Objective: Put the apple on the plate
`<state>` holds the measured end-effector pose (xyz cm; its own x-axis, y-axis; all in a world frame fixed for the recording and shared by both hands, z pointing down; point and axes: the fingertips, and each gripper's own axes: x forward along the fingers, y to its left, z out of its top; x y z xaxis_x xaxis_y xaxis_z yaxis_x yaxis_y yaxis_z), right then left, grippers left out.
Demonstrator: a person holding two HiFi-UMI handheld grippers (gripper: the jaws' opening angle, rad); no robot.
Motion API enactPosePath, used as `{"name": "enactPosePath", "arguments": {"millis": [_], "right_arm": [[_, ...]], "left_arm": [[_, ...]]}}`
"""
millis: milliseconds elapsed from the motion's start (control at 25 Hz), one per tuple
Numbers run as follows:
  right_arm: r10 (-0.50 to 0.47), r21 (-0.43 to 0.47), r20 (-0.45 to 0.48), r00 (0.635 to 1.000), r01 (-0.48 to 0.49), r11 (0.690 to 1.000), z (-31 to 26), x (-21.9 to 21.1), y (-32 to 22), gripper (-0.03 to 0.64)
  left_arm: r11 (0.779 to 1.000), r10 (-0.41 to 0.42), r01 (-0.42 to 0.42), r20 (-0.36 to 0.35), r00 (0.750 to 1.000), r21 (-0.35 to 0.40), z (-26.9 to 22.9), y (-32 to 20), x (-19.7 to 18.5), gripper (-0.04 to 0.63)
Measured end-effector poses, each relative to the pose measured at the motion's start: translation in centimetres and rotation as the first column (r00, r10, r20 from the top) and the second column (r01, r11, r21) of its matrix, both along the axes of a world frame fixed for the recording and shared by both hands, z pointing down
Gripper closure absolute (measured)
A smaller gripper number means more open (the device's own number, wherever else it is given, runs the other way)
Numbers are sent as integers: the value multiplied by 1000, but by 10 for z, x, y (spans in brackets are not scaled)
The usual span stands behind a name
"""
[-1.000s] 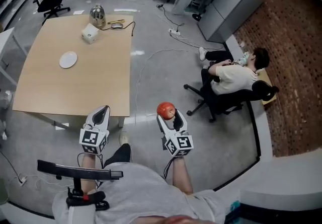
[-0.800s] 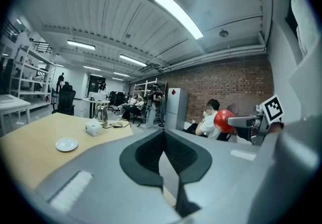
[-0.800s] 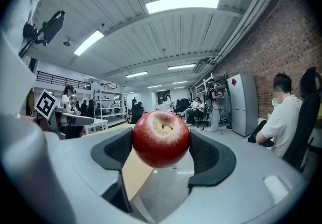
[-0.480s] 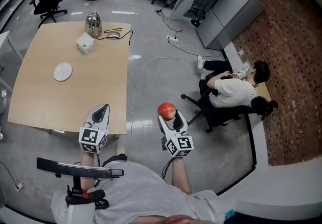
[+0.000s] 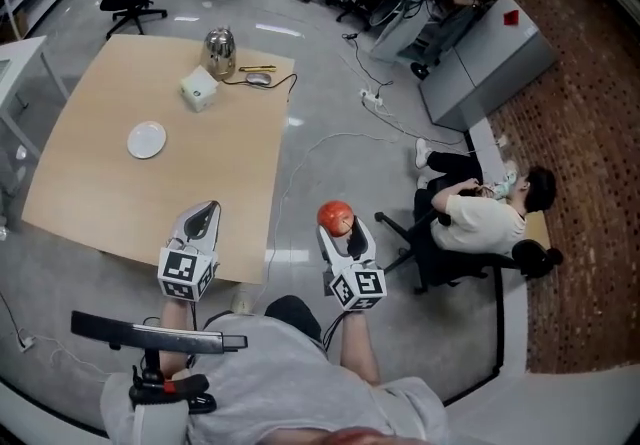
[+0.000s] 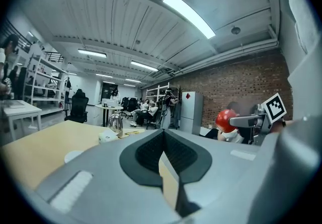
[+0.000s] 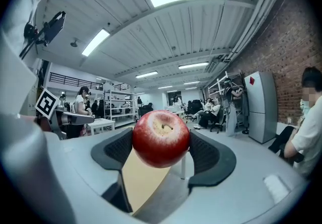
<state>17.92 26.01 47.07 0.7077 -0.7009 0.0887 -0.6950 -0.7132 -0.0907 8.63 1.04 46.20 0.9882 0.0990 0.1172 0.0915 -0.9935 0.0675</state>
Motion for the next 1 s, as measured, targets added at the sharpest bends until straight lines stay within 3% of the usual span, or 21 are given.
{"name": "enactPosePath", "arguments": {"millis": [200,360,680,1000], "right_arm": [[-108,1,6,994,108,994,7,18,-46,258],[-214,-10,4,977,214,977,12,22,-107,258],[-402,-17,21,916,402,916,12,25,-184,258],[-521,-23,42,853,522,853,16,40,-220,258]], "left_arm": [[993,-121,121,8,993,3,4,-38,-12,577],[974,-228,228,20,973,2,12,-84,-34,575],[899,-438,439,46,898,-6,13,-128,-85,575],[818,-570,574,86,817,-29,17,-128,-109,575]]}}
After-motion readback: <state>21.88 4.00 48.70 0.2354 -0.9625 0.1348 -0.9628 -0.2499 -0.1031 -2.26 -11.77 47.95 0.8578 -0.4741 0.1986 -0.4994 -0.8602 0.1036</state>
